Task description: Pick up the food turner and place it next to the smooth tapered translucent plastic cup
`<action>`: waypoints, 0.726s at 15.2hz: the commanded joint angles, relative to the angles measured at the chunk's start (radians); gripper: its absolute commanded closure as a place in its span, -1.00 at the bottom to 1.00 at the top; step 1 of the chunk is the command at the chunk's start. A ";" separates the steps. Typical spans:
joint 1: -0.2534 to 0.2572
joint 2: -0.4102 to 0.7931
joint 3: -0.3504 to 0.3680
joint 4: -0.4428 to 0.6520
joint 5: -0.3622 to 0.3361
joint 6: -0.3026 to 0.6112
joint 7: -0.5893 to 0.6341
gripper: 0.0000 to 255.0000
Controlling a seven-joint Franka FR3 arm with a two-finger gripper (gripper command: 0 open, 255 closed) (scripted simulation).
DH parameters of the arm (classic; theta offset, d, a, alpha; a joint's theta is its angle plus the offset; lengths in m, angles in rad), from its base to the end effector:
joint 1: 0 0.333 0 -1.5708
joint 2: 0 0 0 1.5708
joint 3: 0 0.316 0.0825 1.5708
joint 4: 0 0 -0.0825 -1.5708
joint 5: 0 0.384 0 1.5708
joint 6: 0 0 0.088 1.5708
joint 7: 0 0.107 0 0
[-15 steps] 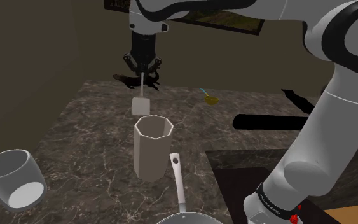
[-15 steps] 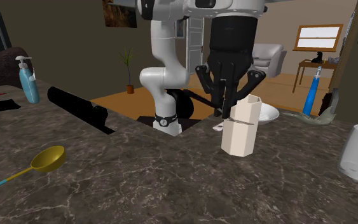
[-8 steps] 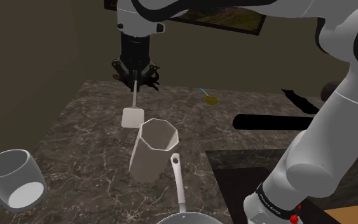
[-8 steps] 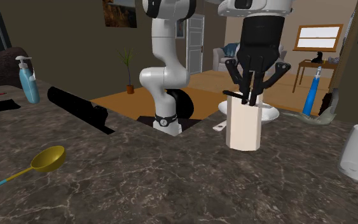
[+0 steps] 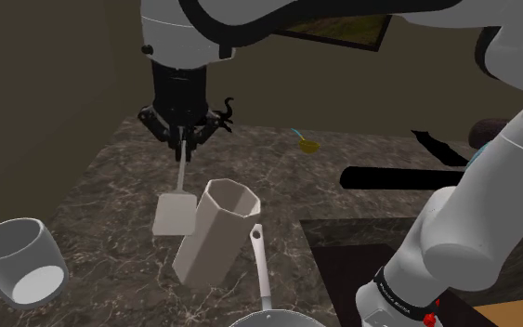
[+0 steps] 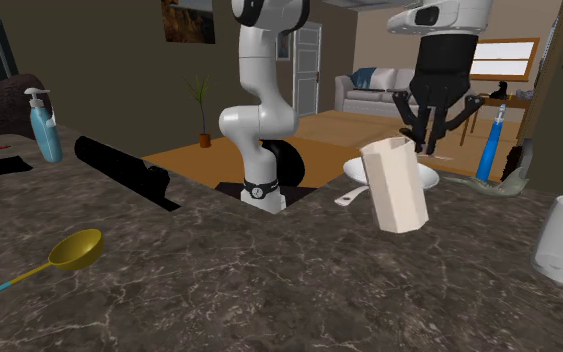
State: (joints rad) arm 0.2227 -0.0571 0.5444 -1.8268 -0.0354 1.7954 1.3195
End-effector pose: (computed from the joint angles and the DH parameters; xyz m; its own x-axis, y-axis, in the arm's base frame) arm 0.3936 0.3836 0.5490 0.8531 -0.5175 0.0664 -0.5186 -0.8550 -0.0006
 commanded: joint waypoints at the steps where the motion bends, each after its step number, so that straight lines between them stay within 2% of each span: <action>1: 0.020 -0.003 0.023 0.004 0.002 -0.009 0.044 1.00; 5: 0.072 0.009 0.083 0.019 -0.003 -0.020 0.157 1.00; 11: 0.073 0.012 0.085 -0.059 -0.006 0.060 0.162 1.00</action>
State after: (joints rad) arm 0.2949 -0.0475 0.6283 -1.8742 -0.0395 1.8427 1.4794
